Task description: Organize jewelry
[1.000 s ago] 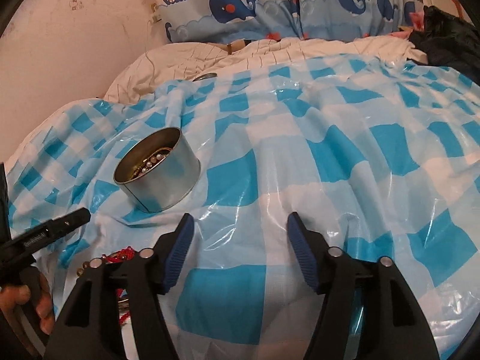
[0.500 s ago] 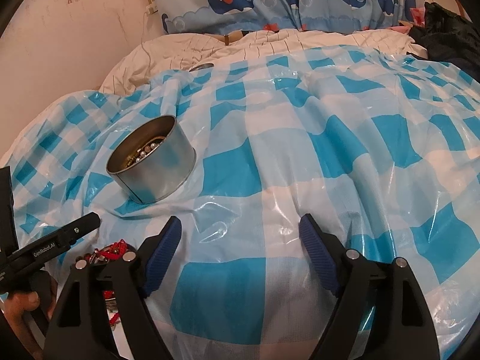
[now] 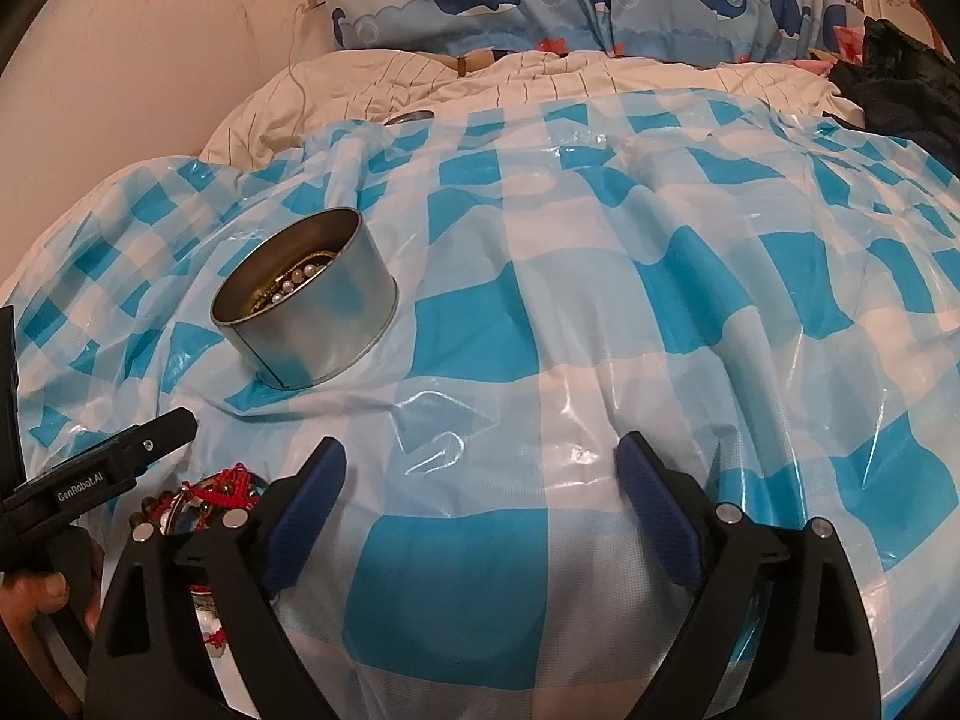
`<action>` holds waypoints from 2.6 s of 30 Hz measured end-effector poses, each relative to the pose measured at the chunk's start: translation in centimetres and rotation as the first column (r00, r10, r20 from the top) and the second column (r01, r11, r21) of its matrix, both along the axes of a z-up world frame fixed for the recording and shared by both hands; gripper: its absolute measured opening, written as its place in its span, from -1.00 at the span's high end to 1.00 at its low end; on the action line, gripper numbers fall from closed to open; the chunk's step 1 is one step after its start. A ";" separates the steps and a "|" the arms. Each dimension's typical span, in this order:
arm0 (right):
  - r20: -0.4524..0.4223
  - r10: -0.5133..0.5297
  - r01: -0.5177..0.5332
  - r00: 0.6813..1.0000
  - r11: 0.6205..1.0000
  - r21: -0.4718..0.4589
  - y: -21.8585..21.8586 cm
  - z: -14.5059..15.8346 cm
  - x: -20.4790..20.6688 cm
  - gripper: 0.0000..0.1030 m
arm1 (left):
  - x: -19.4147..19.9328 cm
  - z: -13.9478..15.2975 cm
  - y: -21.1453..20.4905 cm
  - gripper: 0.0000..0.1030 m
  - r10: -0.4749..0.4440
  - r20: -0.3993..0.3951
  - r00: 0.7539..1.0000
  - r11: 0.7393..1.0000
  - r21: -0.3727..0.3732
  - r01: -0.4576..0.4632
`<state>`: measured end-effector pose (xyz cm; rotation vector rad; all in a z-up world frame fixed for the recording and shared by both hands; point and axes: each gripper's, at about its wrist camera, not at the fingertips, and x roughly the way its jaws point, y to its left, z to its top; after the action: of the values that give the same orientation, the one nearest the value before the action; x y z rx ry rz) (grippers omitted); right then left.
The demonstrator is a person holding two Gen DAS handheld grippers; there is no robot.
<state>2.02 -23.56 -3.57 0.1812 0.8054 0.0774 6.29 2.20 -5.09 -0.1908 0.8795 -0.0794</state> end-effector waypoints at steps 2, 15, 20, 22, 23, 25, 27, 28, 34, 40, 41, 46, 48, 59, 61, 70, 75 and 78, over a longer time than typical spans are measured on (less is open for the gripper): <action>0.000 0.001 -0.001 1.000 1.000 0.000 0.0 0.0 0.0 -0.72 | 0.0 0.0 0.0 -0.77 0.000 0.000 1.000 1.000 0.000 0.000; 0.000 -0.001 0.001 1.000 1.000 0.002 0.0 0.0 -0.1 -0.74 | 0.2 -0.1 -0.1 -0.78 -0.002 -0.007 1.000 1.000 0.014 0.002; 0.000 -0.001 0.001 1.000 1.000 0.001 0.0 0.0 -0.1 -0.74 | 0.2 -0.1 -0.1 -0.78 -0.001 -0.007 1.000 1.000 0.016 0.001; 0.000 -0.001 0.001 1.000 1.000 0.001 0.0 0.0 -0.1 -0.75 | 0.2 -0.1 -0.1 -0.78 -0.002 -0.007 1.000 1.000 0.015 0.002; 0.000 -0.001 0.001 1.000 1.000 0.001 0.0 0.0 -0.1 -0.75 | 0.2 -0.1 -0.1 -0.78 -0.002 -0.007 1.000 1.000 0.015 0.002; 0.000 -0.001 0.001 1.000 1.000 0.002 0.0 0.0 -0.1 -0.75 | 0.2 -0.1 -0.2 -0.79 -0.001 -0.007 1.000 1.000 0.016 0.002; 0.000 -0.001 0.001 1.000 1.000 0.002 0.0 0.0 -0.1 -0.75 | 0.2 -0.1 -0.2 -0.79 -0.002 -0.008 1.000 1.000 0.016 0.002; 0.000 -0.001 0.001 1.000 1.000 0.002 0.0 0.0 -0.1 -0.75 | 0.2 -0.1 -0.2 -0.79 -0.002 -0.008 1.000 1.000 0.016 0.002; 0.001 -0.001 0.001 1.000 1.000 0.002 0.0 0.0 -0.1 -0.75 | 0.2 -0.1 -0.2 -0.79 -0.001 -0.008 1.000 1.000 0.017 0.002; 0.001 -0.001 0.001 1.000 1.000 0.004 -0.1 0.0 -0.2 -0.76 | 0.3 -0.1 -0.2 -0.80 -0.001 -0.008 1.000 1.000 0.017 0.001; 0.001 -0.001 0.001 1.000 1.000 0.004 -0.1 0.0 -0.2 -0.76 | 0.2 -0.1 -0.2 -0.80 -0.001 -0.008 1.000 1.000 0.017 0.001; 0.002 0.000 0.000 1.000 1.000 0.006 -0.1 -0.1 -0.2 -0.76 | 0.2 -0.1 -0.2 -0.80 -0.001 -0.008 1.000 1.000 0.018 0.001; 0.003 0.000 0.000 1.000 1.000 0.010 0.1 0.0 -0.2 -0.76 | 0.2 -0.1 -0.2 -0.80 -0.001 -0.008 1.000 1.000 0.018 0.001; 0.004 0.001 -0.001 1.000 1.000 0.014 0.1 0.0 -0.2 -0.77 | 0.2 -0.1 -0.3 -0.80 -0.001 -0.009 1.000 1.000 0.019 0.001; 0.004 0.003 -0.003 1.000 1.000 0.017 0.2 0.0 -0.2 -0.79 | 0.2 -0.1 -0.3 -0.80 -0.001 -0.009 1.000 1.000 0.021 0.001; 0.008 0.007 -0.007 1.000 1.000 0.028 0.7 0.1 -0.2 -0.80 | 0.2 -0.1 -0.3 -0.80 -0.001 -0.009 1.000 1.000 0.022 0.001; 0.008 0.006 -0.006 1.000 1.000 0.028 0.5 0.1 -0.2 -0.81 | 0.2 -0.1 -0.4 -0.81 -0.001 -0.009 1.000 1.000 0.023 0.001; 0.008 0.006 -0.006 1.000 1.000 0.028 0.5 0.1 -0.2 -0.81 | 0.2 -0.1 -0.4 -0.81 0.001 -0.011 1.000 1.000 0.024 0.000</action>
<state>1.79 -23.05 -3.51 0.2052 0.7975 0.0950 6.46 1.81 -5.15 -0.1692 0.8914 -0.0673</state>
